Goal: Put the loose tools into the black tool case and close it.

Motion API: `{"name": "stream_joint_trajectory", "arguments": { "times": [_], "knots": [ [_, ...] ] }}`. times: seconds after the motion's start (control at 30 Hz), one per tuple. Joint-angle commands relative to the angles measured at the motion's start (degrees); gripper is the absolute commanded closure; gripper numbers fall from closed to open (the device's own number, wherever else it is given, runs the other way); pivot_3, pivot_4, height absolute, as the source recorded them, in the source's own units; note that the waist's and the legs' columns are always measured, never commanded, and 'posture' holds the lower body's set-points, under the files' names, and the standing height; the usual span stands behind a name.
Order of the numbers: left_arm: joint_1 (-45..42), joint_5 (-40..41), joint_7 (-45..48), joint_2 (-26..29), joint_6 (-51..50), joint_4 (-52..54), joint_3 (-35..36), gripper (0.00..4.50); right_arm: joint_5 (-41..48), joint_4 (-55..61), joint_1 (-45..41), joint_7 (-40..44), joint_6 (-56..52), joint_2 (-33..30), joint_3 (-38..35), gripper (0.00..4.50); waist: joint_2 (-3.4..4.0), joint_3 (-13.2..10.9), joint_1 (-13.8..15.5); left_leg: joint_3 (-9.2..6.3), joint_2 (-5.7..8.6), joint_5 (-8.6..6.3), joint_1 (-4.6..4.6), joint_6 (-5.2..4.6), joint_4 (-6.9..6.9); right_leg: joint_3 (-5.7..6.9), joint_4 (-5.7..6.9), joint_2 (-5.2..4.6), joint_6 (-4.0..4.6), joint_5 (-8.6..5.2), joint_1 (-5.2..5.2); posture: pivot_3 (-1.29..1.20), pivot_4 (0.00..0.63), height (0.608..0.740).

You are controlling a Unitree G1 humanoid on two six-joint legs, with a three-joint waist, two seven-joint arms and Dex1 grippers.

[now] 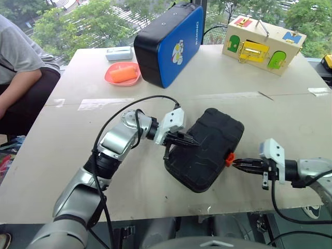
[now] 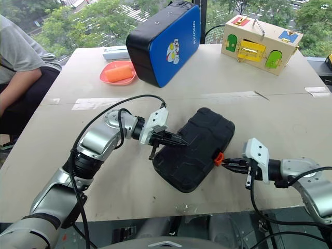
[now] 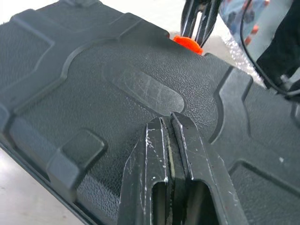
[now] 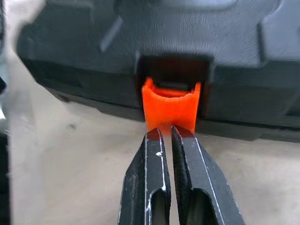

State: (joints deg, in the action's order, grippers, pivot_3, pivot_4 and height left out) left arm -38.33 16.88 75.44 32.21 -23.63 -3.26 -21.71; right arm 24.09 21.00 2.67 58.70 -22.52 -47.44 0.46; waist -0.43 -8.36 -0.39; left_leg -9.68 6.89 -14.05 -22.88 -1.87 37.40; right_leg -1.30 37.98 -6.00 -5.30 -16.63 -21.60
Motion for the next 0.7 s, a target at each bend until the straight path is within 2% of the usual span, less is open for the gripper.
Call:
{"name": "stream_joint_trajectory", "arguments": {
  "times": [0.03, 0.23, 0.37, 0.5, 0.6, 0.7],
  "knots": [
    [1.1, -3.0, -0.3, -0.2, -0.3, -1.7, -2.2, 4.48, -1.9, -0.5, -2.7, -2.8, -0.4, 1.9, 1.3, 4.50, 0.00, 0.0, -0.1, 0.00, 0.00, 0.00, 0.01, 0.00, 0.01, -0.01, 0.01, 0.00, 0.00, 0.00, 0.00, 0.00, 0.150, 0.735],
    [0.4, -4.5, -0.4, -1.4, 0.8, -1.7, -3.2, 4.48, -2.7, 0.8, -2.9, -2.9, -2.1, 2.0, 1.3, 4.50, 0.00, 0.0, 0.3, -0.02, 0.05, 0.00, 0.03, 0.00, 0.01, 0.02, 0.05, 0.06, -0.01, 0.01, 0.01, 0.00, 0.150, 0.735],
    [-0.4, -4.7, -0.1, -1.7, 1.1, -2.5, -2.4, 4.48, 5.3, 5.6, -0.5, 0.3, -6.5, -1.3, -6.7, 4.50, 0.00, 0.0, 1.2, -0.03, 0.11, 0.01, 0.01, -0.01, 0.02, 0.02, 0.04, 0.03, -0.02, 0.01, 0.01, 0.00, 0.150, 0.735],
    [-0.4, -5.0, 0.0, -1.7, 1.9, -3.1, -2.1, 4.48, 18.1, 10.8, -0.1, 3.1, -13.7, -3.9, -14.6, 4.50, 0.00, 0.0, 1.2, -0.06, 0.10, 0.00, 0.02, -0.01, 0.02, 0.03, 0.04, 0.03, -0.02, 0.02, 0.03, 0.00, 0.150, 0.735],
    [-0.4, -5.1, -0.2, -2.1, 2.2, -3.4, -2.2, 4.48, 20.0, 12.2, -3.0, -0.5, -16.3, -3.0, -13.4, 4.50, -0.03, 0.0, 1.2, -0.12, 0.09, 0.00, 0.02, -0.02, 0.02, 0.08, 0.03, -0.01, -0.02, 0.02, 0.06, 0.00, 0.150, 0.735],
    [-0.6, -5.3, -0.3, -2.6, 2.5, -3.8, -2.3, 4.48, 15.1, 11.3, -4.6, -2.8, -15.3, -2.3, -8.3, 4.50, -0.06, 0.0, 1.4, -0.12, 0.10, 0.00, 0.02, -0.02, 0.02, 0.11, 0.03, -0.04, -0.02, 0.02, 0.06, 0.00, 0.150, 0.735]
  ]
}}
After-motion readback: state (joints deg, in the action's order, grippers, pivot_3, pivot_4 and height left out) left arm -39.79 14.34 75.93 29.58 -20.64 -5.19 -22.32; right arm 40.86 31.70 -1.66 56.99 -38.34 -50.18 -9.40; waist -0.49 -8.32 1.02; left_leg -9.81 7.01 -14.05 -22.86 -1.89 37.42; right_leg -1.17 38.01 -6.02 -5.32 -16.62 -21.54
